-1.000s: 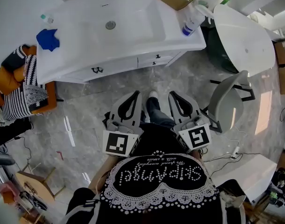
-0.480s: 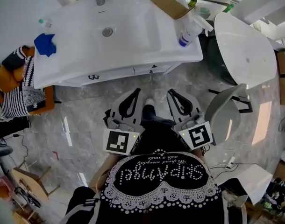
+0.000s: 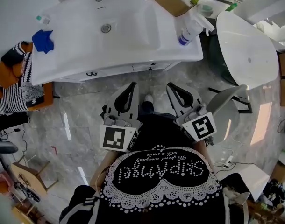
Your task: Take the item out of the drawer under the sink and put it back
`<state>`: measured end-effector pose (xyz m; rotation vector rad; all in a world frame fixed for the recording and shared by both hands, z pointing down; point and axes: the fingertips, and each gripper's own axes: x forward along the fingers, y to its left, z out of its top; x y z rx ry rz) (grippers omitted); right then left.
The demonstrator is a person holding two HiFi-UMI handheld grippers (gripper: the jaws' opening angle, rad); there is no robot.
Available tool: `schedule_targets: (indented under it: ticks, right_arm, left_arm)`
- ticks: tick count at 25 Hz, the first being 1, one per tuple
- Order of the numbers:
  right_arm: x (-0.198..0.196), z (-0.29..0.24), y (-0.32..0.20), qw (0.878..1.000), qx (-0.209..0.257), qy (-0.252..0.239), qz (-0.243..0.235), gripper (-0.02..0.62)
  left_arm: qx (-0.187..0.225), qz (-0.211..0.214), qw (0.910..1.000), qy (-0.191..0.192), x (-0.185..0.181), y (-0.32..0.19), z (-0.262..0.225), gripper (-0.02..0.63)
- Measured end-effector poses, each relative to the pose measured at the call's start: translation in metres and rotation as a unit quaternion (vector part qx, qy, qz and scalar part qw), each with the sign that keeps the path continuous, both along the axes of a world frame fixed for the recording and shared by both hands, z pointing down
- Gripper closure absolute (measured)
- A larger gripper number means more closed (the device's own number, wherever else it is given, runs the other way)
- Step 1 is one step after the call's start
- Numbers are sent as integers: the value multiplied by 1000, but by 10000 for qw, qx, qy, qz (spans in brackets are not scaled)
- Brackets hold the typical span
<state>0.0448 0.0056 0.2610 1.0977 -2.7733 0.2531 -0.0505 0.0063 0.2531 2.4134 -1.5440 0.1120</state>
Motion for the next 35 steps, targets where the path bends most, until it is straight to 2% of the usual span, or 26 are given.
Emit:
schedule_targets:
  ticks: [6, 14, 22, 24, 25, 26, 35]
  right_arm:
    - [10, 3, -9, 9996, -33, -19, 277, 575]
    - [38, 46, -18, 9957, -382, 548, 638, 574]
    - [47, 116, -31, 9929, -995, 525, 377, 572]
    - [45, 138, -33, 9908, -1142, 660, 307, 554]
    - [44, 151, -33, 9890, -1239, 754, 277, 507]
    - [42, 164, -34, 9870, -1350, 828, 258, 494]
    - [25, 261, -48, 9693, -2017, 1408, -19, 457]
  left_arm:
    - [6, -41, 10000, -18, -4, -4, -6, 603]
    - [-87, -161, 9998, 20, -4, 1, -1, 603]
    - [-164, -366, 9992, 25, -3, 4, 2, 603]
    - [-199, -400, 9990, -4, -3, 6, 2, 603]
    - [-220, -419, 9989, -21, -4, 7, 3, 603]
    - [-242, -444, 9987, -38, -5, 8, 4, 603]
    - [-553, -633, 9963, -190, -14, 19, 13, 603]
